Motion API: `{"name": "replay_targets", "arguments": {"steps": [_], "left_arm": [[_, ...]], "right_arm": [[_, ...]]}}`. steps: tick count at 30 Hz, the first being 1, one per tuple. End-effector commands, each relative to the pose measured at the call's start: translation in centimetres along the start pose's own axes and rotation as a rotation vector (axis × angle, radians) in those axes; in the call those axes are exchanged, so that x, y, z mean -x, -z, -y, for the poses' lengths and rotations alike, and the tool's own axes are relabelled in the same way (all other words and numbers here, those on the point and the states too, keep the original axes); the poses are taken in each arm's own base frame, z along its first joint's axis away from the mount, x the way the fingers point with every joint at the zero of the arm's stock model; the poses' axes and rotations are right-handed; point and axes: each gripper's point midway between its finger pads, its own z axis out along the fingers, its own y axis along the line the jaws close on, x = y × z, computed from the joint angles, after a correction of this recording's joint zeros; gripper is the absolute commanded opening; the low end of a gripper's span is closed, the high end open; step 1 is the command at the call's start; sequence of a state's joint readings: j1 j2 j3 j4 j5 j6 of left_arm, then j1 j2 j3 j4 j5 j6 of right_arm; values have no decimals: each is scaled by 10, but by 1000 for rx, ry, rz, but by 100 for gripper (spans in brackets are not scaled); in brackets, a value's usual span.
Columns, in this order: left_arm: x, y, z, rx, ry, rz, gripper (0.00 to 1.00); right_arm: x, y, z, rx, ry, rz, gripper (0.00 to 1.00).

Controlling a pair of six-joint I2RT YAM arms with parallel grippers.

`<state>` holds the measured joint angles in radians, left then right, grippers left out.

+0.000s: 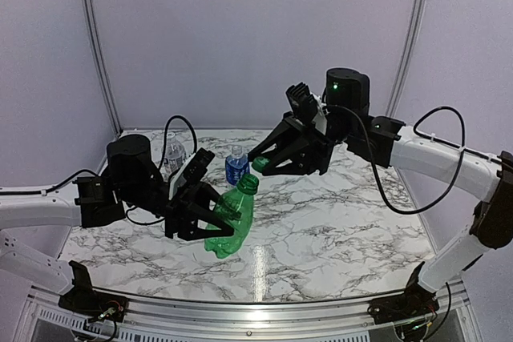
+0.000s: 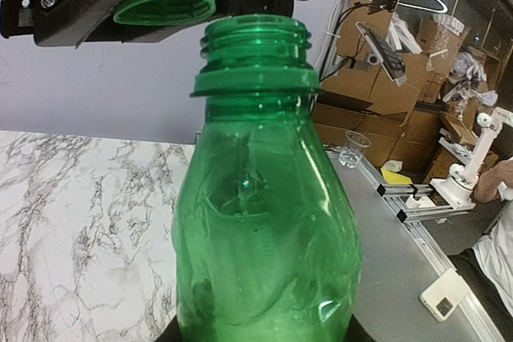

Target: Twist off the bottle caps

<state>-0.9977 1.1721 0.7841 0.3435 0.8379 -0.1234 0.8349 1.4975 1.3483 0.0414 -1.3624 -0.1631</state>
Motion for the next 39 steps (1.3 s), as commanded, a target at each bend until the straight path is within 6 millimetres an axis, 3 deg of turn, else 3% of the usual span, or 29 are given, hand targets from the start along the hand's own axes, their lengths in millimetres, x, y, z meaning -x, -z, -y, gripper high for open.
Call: {"name": "replay_targets", "arguments": {"steps": [1,4,8,11,13,16,18,23,32,39], "left_arm": [[20,-3,12,-80,-57,35,8],[24,1,3,1,-76,58,7],[31,20,-18,207,-110,112,8],[35,40,-42,412,-135,147,10],[39,53,-56,532,-141,167,10],[43,63,-69,630,-145,180,10],[43,68,-75,676,-143,181,10],[42,73,-84,733,-140,177,11],[43,71,-88,744,-144,168,14],[44,73,-89,756,-154,166,14]], "right_arm": [[13,4,-8,21,20,17,0],[13,15,16,-168,-15,1,0],[-8,57,56,-542,-156,-10,0],[-63,100,80,-870,-330,-58,0],[-105,127,85,-1057,-410,-106,0],[-161,149,79,-1199,-501,-160,0],[-192,155,72,-1242,-542,-181,1],[-248,166,64,-1320,-606,-218,3],[-325,159,69,-1331,-674,-353,11],[-352,143,73,-1315,-675,-434,12]]}}
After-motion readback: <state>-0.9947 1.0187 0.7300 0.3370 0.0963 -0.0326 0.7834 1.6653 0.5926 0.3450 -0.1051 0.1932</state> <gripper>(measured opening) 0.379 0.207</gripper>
